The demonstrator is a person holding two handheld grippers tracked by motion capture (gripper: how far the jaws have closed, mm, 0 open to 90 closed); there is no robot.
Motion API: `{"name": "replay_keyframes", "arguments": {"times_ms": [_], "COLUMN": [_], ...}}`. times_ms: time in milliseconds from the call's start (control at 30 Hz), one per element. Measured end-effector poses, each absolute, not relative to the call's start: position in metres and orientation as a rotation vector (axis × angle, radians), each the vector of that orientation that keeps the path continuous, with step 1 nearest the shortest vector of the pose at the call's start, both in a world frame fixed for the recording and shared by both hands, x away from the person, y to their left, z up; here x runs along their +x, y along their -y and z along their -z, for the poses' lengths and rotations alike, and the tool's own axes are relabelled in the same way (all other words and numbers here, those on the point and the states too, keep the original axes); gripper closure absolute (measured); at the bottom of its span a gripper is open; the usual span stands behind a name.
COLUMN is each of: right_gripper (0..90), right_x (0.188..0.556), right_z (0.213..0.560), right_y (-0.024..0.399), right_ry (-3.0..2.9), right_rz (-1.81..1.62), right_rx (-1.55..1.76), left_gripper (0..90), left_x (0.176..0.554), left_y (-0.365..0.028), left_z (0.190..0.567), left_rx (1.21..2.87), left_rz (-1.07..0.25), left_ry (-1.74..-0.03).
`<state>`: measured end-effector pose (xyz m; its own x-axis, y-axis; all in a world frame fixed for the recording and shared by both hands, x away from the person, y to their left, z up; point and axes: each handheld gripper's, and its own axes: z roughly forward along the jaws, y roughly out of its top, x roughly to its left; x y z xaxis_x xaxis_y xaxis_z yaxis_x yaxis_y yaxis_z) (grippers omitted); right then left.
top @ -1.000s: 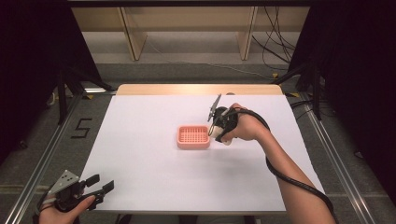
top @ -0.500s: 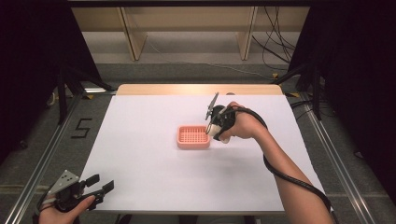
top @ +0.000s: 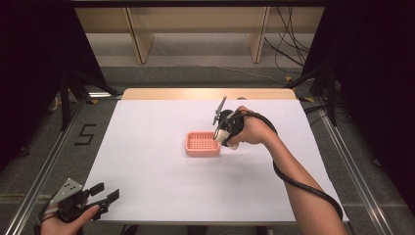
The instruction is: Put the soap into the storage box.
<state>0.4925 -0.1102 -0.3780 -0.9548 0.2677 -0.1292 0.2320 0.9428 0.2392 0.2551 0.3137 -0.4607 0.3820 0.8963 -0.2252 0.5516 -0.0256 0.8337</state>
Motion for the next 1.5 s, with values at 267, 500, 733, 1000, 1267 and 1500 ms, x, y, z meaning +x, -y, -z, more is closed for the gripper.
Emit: {"name": "replay_keyframes", "arguments": {"times_ms": [267,500,733,1000,1267,1500], "right_gripper": [50.3,50.3,50.3,50.3,50.3,50.3], "right_x": [0.496,0.5,0.501,0.504,0.507,0.509], "right_z": [0.379,0.379,0.379,0.377,0.377,0.378], "right_y": [0.107,0.103,0.098,0.094,0.089,0.084], "right_ry": [-2.935,-2.937,-2.931,-2.927,-2.928,-2.928], "right_rz": [-0.338,-0.336,-0.33,-0.33,-0.348,-0.34], "right_rx": [0.372,0.347,0.355,0.355,0.37,0.375], "left_gripper": [30.9,31.0,30.9,31.0,31.0,31.0], "left_x": [0.255,0.255,0.255,0.255,0.255,0.255], "left_y": [-0.314,-0.314,-0.314,-0.314,-0.314,-0.314], "left_z": [0.461,0.461,0.461,0.461,0.461,0.461], "left_rx": [1.701,1.7,1.702,1.705,1.699,1.691], "left_rz": [-0.457,-0.457,-0.456,-0.456,-0.458,-0.458], "left_ry": [-1.29,-1.29,-1.289,-1.292,-1.292,-1.288]}}
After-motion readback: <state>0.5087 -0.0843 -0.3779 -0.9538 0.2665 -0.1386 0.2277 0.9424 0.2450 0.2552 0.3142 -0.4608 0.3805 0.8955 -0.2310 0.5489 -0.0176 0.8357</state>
